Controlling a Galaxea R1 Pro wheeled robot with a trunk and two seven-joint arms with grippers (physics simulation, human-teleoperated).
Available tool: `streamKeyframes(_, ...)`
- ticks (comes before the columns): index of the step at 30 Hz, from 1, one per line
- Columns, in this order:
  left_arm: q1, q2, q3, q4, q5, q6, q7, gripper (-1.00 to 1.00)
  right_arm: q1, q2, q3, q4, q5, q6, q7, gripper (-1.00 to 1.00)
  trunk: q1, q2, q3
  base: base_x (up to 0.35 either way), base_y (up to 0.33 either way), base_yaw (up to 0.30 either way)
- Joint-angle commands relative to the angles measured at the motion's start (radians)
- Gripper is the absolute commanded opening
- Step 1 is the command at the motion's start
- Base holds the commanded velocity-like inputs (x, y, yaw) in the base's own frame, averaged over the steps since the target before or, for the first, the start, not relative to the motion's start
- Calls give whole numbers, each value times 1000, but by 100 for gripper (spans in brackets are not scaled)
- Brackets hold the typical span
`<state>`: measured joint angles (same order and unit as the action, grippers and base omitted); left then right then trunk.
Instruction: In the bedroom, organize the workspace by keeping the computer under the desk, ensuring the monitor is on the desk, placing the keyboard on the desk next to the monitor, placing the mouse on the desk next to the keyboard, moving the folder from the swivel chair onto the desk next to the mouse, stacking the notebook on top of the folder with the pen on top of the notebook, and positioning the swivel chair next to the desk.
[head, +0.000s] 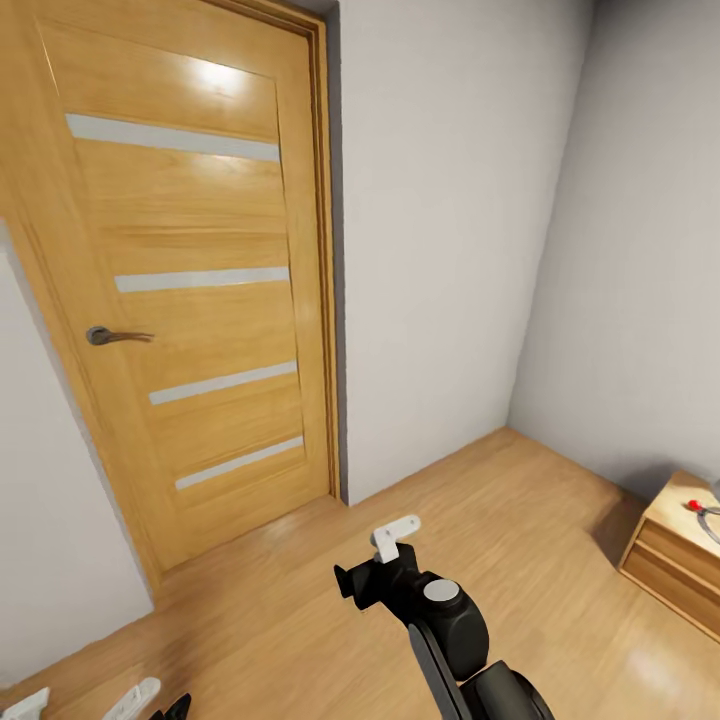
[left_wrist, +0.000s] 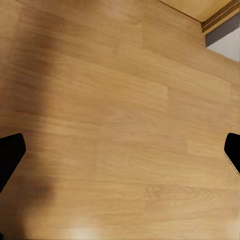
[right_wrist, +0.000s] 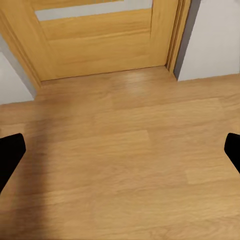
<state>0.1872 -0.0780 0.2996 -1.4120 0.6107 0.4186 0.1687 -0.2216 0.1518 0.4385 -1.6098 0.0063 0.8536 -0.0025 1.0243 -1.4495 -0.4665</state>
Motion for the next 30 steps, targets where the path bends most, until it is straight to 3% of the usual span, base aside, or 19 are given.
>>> streamKeyframes(1, 0, -1, 1, -2, 11, 5, 7, 100, -1, 0, 0, -1, 1, 5, 0, 100, 1, -1, -1, 341, -102, 276)
streamKeyframes(10, 0, -1, 1, -2, 9, 5, 6, 100, 0, 0, 7, -1, 0, 6, 0, 100, 1, -1, -1, 341, -132, 277)
streamKeyframes(12, 0, -1, 1, -2, 10, 5, 5, 100, 1, -1, 46, -1, 1, 6, 0, 100, 1, -1, -1, 333, -150, 277)
streamKeyframes(14, 0, -1, 1, -2, 11, 5, 4, 100, 1, -1, 60, 0, 1, 5, 0, 100, 1, -1, -1, 226, -87, 277)
streamKeyframes(30, 0, 2, 0, -1, 16, 7, 3, 100, 7, -4, 124, 4, 0, 4, -1, 100, 1, -1, -3, 24, -9, 272)
